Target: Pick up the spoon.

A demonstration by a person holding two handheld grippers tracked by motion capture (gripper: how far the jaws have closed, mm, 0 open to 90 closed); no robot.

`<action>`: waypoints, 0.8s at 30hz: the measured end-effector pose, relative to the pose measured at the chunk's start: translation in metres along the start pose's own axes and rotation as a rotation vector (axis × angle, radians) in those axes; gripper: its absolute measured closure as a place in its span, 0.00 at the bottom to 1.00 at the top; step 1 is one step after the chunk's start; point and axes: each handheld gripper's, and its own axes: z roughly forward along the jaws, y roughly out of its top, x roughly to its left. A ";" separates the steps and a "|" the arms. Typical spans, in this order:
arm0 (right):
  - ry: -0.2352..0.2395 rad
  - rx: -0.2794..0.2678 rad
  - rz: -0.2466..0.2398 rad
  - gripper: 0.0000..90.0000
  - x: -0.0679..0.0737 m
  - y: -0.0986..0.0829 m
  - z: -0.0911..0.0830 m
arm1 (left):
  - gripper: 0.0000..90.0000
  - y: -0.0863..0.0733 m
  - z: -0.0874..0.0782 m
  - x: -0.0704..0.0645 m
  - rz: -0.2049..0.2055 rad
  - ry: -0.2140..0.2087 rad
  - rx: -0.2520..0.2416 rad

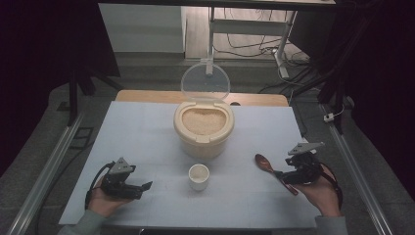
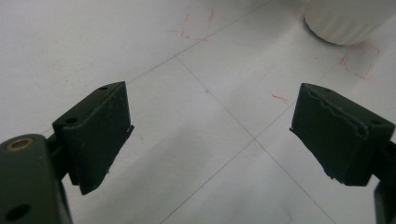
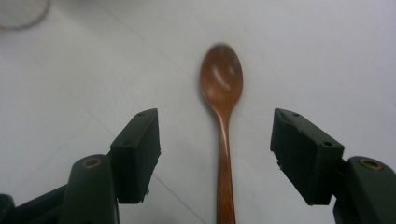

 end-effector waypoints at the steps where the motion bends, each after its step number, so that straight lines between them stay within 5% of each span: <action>1: 0.004 0.016 0.007 0.37 -0.003 -0.002 0.002 | 0.13 0.000 0.000 0.000 -0.001 0.001 0.000; 16: 0.008 0.224 0.047 0.45 -0.019 -0.024 0.034 | 0.13 -0.001 0.003 -0.001 0.008 0.005 0.025; 24: 0.018 0.267 0.037 0.50 -0.019 -0.027 0.046 | 0.13 -0.002 0.004 -0.001 0.012 0.003 0.028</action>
